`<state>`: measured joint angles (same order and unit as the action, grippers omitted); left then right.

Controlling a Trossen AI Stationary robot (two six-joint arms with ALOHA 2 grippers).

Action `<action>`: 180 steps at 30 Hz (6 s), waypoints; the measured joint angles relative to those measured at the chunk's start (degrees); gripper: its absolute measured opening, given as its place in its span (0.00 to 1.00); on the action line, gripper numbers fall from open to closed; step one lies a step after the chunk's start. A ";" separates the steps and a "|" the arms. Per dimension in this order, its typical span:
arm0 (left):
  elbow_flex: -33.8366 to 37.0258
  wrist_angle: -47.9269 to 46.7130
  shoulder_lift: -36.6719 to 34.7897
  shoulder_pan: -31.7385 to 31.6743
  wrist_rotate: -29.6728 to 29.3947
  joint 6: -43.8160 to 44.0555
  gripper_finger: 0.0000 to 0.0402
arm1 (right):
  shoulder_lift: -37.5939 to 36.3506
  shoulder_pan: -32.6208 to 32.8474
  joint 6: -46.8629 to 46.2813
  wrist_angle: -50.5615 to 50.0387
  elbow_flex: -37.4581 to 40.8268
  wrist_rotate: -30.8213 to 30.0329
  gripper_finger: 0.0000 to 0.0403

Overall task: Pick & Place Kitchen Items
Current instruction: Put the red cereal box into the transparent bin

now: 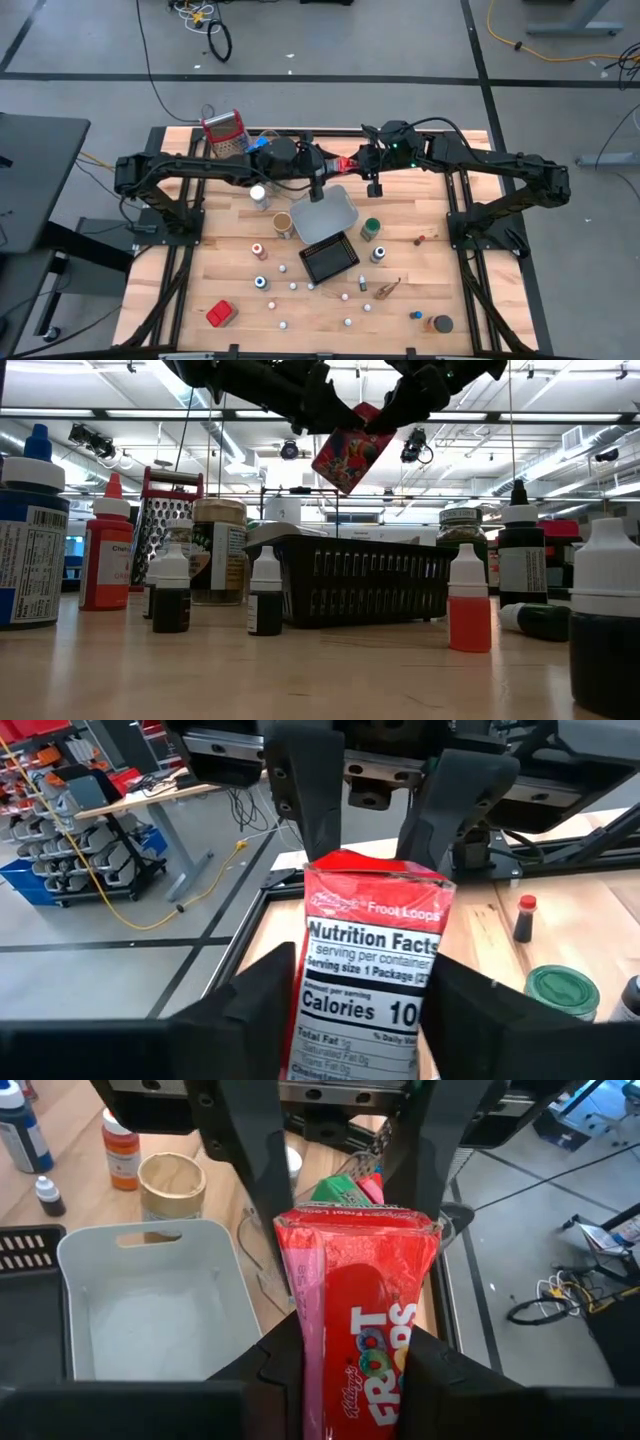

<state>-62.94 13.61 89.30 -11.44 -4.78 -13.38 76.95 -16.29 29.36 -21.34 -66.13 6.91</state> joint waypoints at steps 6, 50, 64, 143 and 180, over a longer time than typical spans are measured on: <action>0.04 -0.09 0.00 0.02 0.15 -0.07 0.34 | 0.00 0.00 -0.33 -0.07 0.00 0.01 0.31; 0.83 -26.49 -25.85 -0.02 -12.66 7.93 0.34 | -8.04 1.57 -6.42 -13.11 0.02 -13.52 0.54; 24.97 -1.50 -26.47 -0.02 -14.60 18.54 0.35 | -8.01 1.57 -7.40 -13.06 0.02 -13.17 0.55; 44.57 46.94 1.75 6.34 -39.09 23.43 0.54 | -7.94 1.55 -6.38 -10.69 0.02 -8.87 0.55; 43.67 47.43 1.33 11.48 -43.33 18.67 0.46 | 21.46 -0.04 -13.89 30.13 5.42 -16.40 0.03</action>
<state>-19.27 61.04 90.63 0.04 -48.11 5.29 98.41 -16.34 15.47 8.79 -60.71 -9.48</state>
